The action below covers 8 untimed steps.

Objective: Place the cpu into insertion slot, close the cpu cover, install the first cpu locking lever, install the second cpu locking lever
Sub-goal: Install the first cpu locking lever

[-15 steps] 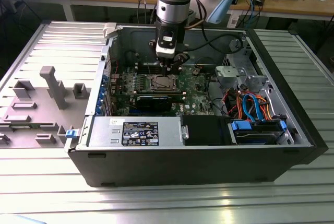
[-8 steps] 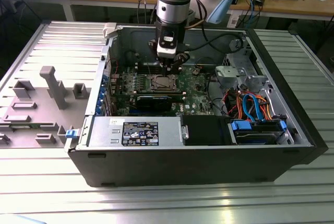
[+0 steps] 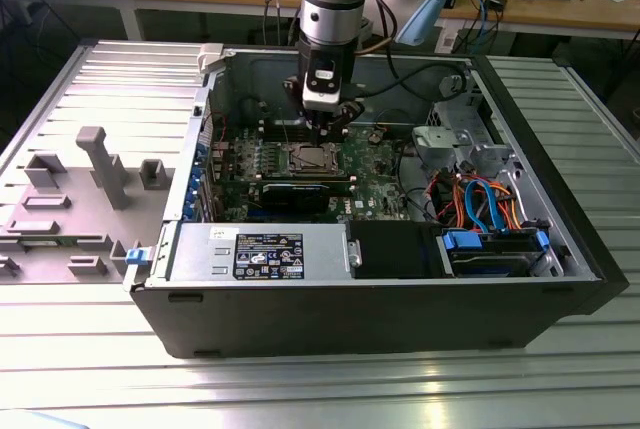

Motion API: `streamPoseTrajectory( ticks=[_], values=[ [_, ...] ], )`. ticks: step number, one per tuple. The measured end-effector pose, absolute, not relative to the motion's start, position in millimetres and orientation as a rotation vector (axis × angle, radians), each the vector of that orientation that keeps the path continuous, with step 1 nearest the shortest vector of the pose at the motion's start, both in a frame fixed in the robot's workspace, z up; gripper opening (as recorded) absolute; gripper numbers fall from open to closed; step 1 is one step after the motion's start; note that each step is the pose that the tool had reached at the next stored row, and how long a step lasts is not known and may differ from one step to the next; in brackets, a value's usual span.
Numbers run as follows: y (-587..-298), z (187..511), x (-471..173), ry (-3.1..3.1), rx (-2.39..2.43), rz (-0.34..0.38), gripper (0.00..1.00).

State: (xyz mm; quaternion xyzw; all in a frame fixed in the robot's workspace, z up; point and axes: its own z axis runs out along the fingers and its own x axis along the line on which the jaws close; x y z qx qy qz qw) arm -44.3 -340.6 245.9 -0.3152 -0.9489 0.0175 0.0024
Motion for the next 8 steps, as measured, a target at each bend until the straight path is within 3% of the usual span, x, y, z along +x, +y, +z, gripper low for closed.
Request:
streamPoseTrajectory(
  ticks=[8],
  values=[
    [-340.6, 245.9, -44.3, -2.99, -0.949, 0.055, 0.11]
  ],
)
